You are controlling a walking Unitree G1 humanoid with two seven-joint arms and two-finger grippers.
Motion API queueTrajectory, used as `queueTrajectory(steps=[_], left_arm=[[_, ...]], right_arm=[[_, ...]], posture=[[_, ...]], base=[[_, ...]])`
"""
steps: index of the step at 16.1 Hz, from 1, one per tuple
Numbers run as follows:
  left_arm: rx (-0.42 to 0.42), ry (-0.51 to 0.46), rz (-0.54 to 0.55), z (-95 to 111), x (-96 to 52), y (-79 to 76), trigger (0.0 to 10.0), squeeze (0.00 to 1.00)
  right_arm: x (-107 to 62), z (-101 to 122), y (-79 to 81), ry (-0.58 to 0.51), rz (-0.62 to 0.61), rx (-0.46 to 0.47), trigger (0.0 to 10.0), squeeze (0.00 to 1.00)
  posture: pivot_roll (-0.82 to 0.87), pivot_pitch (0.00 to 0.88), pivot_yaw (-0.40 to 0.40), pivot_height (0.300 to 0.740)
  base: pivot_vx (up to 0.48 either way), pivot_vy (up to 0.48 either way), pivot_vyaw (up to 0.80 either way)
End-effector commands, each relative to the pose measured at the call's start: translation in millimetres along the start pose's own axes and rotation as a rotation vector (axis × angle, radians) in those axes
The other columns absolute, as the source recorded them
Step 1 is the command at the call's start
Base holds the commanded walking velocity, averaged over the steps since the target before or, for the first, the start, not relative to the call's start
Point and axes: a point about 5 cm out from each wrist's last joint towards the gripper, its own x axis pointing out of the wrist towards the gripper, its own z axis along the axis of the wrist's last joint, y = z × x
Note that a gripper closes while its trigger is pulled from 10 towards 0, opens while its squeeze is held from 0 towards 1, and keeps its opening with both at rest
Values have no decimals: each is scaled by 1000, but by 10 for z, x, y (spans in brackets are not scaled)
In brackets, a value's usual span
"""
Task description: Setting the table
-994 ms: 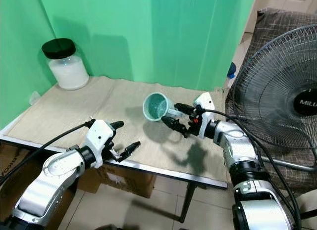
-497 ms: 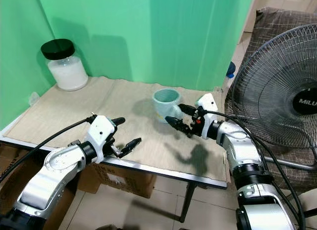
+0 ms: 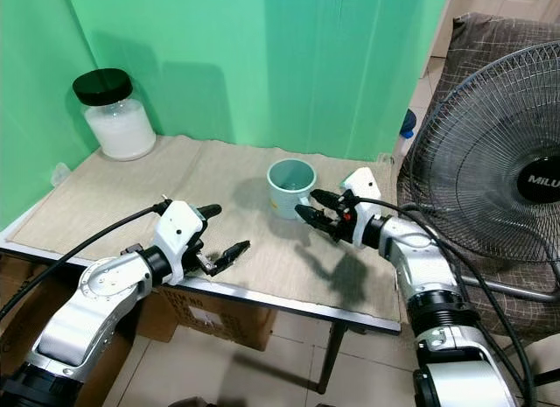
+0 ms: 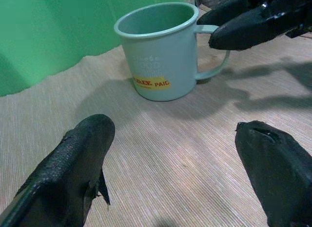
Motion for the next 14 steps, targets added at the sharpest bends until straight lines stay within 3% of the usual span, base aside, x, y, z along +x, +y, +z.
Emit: queueTrajectory(steps=[1,6,14], left_arm=[[13,-1,28,11,-26,67,10000,1000],[13,-4,27,23,-32,68,10000,1000],[-88,-4,-134,21,-117,-122,10000,1000]], right_arm=[[23,-32,9,25,-9,5,0,0],[81,-41,0,11,-97,32,0,0],[118,57,-33,-30,-162,36,0,0]], posture=[[-31,0,40,740],[-23,0,44,740],[-27,0,59,740]], base=[[0,0,0],[0,0,0],[0,0,0]])
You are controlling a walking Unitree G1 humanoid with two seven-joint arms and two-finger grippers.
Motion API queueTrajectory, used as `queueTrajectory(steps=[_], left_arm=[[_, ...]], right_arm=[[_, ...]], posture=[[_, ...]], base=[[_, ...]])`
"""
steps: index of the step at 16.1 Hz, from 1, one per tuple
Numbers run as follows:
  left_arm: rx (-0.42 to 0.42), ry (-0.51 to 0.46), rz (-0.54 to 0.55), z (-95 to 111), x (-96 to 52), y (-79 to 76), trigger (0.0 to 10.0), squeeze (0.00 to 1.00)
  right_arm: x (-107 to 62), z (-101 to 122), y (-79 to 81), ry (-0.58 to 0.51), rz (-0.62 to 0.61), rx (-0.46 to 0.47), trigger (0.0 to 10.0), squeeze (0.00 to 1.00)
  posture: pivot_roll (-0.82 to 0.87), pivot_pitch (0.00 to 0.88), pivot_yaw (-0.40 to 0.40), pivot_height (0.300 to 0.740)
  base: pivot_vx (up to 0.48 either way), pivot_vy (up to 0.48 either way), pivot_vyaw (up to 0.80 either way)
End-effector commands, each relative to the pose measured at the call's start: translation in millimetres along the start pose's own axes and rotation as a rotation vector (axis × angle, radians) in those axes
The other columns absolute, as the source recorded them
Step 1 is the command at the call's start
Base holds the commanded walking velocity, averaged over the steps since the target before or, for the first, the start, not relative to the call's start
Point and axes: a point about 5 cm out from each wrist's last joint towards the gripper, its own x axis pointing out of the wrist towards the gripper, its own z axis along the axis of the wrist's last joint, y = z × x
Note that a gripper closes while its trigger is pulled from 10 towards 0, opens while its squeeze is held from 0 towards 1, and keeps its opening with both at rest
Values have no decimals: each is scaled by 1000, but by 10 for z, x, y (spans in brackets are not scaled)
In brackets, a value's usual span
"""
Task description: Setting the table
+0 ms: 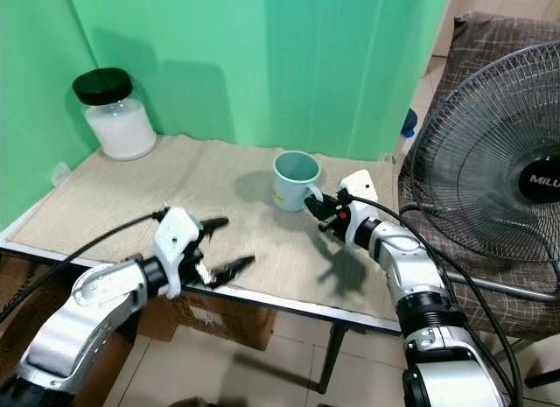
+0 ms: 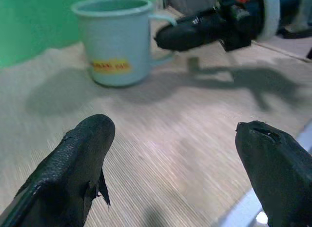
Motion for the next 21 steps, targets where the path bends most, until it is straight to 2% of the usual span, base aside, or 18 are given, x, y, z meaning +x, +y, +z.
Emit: queueTrajectory(steps=[1,4,5,6,7,8,11,12,13,14,15,16,17,18,21], left_arm=[[4,2,-17,16,-17,-25,10000,1000],[11,5,39,20,6,-3,10000,1000],[27,7,52,40,0,7,10000,1000],[10,-9,60,57,-17,-2,10000,1000],[17,-10,84,45,-35,2,10000,1000],[22,-15,155,9,-71,3,10000,1000],[21,-51,239,69,-123,0,10000,1000],[26,-82,286,136,-149,1,10000,1000],[3,-120,361,221,-177,16,10000,1000],[-33,-177,506,326,-230,99,10000,604],[-42,-191,544,348,-241,133,10000,604],[-42,-198,562,357,-245,149,10000,459],[-35,-200,598,351,-258,183,10000,212],[-25,-181,712,324,-324,294,10000,0],[-38,-179,751,345,-391,322,10000,0]], right_arm=[[33,163,5,-61,0,-16,0,0],[-3,236,44,-120,4,-26,0,0],[-21,293,59,-141,-2,-56,0,0],[-55,369,102,-192,-5,-60,0,0],[-113,452,148,-254,-23,-61,0,0],[-307,590,264,-368,-71,-98,0,0],[-513,679,435,-442,-116,-115,0,0],[-578,681,525,-446,-165,-117,7882,0],[-631,692,660,-457,-191,-110,10000,0],[-621,642,815,-411,-240,-102,10000,0],[-598,628,841,-391,-251,-99,10000,0],[-594,624,852,-375,-261,-96,10000,0],[-572,617,839,-366,-265,-77,10000,0],[-508,719,743,-359,-288,-84,10000,0],[-466,776,693,-324,-336,-116,10000,0]], posture=[[-27,0,59,740],[-36,0,90,740],[-51,0,100,740],[-56,0,98,740],[-57,0,95,740],[-40,0,78,740],[-27,0,53,740],[-20,0,40,740],[-6,0,33,740],[2,0,11,740],[1,0,6,740],[1,0,6,740],[0,0,-7,740],[9,0,-35,740],[18,0,-35,740]], base=[[0,0,0],[0,0,0],[0,0,0],[0,0,0],[0,0,0],[0,0,0],[0,0,0],[0,0,0],[0,0,0],[0,0,0],[0,0,0],[0,0,0],[0,0,-800],[0,0,-800],[0,0,-800]])
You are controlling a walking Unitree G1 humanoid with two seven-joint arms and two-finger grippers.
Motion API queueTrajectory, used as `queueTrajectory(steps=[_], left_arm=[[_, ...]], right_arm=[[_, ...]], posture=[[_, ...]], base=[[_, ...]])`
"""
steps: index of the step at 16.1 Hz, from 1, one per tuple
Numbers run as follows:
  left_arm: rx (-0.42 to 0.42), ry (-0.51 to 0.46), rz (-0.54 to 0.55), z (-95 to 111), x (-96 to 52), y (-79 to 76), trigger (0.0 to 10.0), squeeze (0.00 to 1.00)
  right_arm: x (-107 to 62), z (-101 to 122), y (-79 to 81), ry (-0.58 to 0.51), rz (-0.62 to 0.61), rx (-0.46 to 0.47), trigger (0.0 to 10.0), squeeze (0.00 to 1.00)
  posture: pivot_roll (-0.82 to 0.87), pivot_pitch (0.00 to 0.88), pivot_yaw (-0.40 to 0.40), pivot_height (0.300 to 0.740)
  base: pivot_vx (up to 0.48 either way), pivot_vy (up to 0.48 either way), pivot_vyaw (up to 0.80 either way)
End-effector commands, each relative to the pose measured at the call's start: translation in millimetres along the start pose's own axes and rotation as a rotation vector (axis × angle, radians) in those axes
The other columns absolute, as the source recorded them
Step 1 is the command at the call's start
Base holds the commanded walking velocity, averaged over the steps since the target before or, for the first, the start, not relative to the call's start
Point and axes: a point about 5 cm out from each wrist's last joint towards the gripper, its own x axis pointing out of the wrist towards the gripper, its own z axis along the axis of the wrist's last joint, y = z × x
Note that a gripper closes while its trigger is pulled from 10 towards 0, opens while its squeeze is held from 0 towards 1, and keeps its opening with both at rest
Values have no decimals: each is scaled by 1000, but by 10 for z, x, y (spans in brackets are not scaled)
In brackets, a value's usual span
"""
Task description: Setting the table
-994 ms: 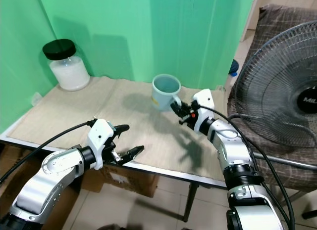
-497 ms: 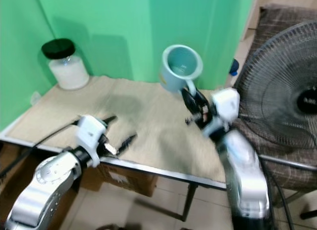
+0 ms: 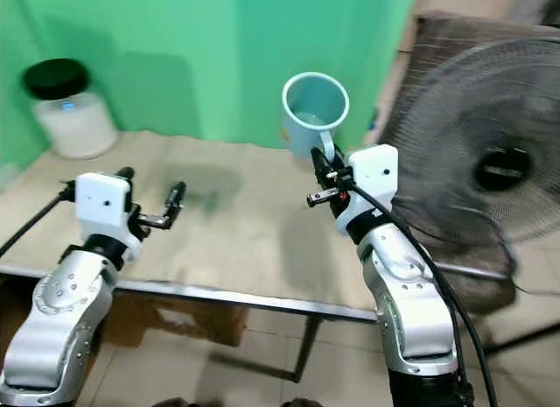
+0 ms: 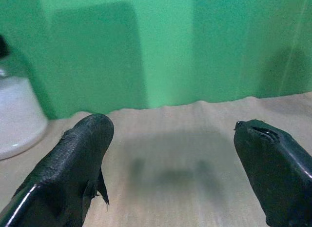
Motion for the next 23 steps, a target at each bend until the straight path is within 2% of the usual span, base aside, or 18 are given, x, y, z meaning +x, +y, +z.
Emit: queueTrajectory(steps=[1,7,13,18,23], left_arm=[[-18,-21,-5,77,7,-12,10000,0],[0,-51,30,123,3,41,10000,0],[-4,-39,66,96,-32,67,10000,0],[-15,-9,82,33,-121,20,10000,0],[-11,-6,60,27,-117,-42,10000,0]], right_arm=[[5,16,1,13,-4,-18,10000,0],[59,2,23,46,3,-22,10000,0],[24,-45,30,85,23,-26,10000,0],[-20,-107,-14,127,-2,-9,10000,0],[-84,-145,-66,161,-59,-6,10000,0]], posture=[[24,0,-35,740],[47,0,-45,740],[50,0,-80,740],[52,0,-110,740],[37,0,-103,740]], base=[[0,0,-800],[0,0,-800],[0,0,-800],[0,0,-800],[0,0,-800]])
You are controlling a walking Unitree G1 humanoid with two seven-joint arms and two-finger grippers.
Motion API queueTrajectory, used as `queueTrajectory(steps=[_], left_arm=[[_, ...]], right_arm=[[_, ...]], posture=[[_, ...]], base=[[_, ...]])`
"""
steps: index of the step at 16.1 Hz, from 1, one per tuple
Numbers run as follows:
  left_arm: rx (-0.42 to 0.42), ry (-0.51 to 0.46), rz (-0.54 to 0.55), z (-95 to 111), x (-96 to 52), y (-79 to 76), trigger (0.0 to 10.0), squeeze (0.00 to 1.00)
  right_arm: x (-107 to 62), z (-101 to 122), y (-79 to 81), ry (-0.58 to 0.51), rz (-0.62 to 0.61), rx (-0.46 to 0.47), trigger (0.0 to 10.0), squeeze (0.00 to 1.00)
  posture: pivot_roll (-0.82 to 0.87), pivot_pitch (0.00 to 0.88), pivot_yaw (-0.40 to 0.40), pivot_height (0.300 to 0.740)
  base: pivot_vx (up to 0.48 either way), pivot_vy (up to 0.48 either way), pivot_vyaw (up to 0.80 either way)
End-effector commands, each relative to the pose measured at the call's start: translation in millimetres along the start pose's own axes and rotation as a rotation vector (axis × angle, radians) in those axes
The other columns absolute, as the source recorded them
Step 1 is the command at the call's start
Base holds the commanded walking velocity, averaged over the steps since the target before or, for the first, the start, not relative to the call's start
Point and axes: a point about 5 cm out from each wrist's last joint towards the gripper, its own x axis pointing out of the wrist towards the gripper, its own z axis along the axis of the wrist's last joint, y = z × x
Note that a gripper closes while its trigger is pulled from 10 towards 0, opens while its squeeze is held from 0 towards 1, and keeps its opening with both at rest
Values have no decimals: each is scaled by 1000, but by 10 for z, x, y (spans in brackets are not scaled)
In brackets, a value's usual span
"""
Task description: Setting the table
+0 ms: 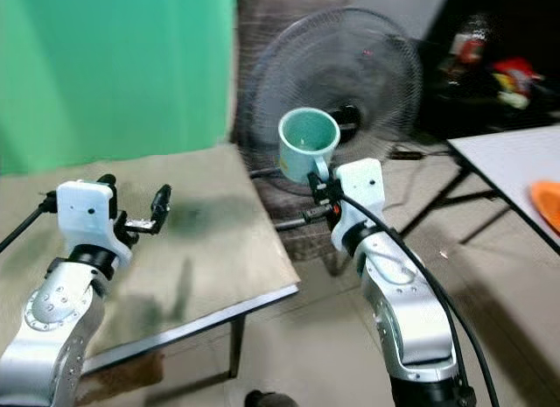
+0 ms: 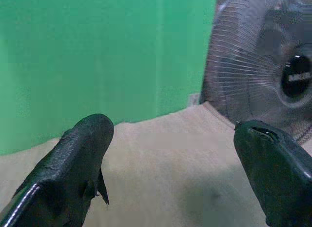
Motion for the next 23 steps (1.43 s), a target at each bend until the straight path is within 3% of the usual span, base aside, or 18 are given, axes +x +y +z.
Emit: queueTrajectory(steps=[1,14,20,23], left_arm=[[-6,-5,-26,23,16,-75,10000,0],[18,-20,-60,48,88,-115,10000,0],[33,-9,-97,43,124,-130,10000,0],[29,11,-121,21,111,-143,10000,0]], right_arm=[[-54,20,-105,0,-58,-8,10000,0],[-114,17,-144,20,-126,-6,10000,0],[-170,1,-123,29,-160,-2,10000,0],[-225,-60,-113,56,-194,10,10000,0]], posture=[[35,0,-101,740],[8,0,-63,740],[1,0,-17,740],[6,0,10,740]], base=[[0,0,-800],[0,0,-800],[0,-476,-800],[0,-117,-706]])
